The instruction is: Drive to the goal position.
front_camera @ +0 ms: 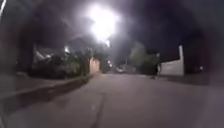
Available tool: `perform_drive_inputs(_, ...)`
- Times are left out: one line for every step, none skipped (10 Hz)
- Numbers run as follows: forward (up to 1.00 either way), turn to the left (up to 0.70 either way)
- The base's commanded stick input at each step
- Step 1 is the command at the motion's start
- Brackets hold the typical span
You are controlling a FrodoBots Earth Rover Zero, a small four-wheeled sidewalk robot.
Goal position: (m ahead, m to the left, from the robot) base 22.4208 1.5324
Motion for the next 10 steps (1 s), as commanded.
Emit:
perform_drive_inputs(0.70, 0.00)
perform_drive_inputs(0.70, 0.00)
perform_drive_inputs(0.70, 0.00)
perform_drive_inputs(0.70, 0.00)
perform_drive_inputs(0.70, 0.00)
perform_drive_inputs(0.70, 0.00)
perform_drive_inputs(0.70, 0.00)
perform_drive_inputs(0.70, 0.00)
perform_drive_inputs(0.70, -0.05)
perform_drive_inputs(0.70, -0.11)
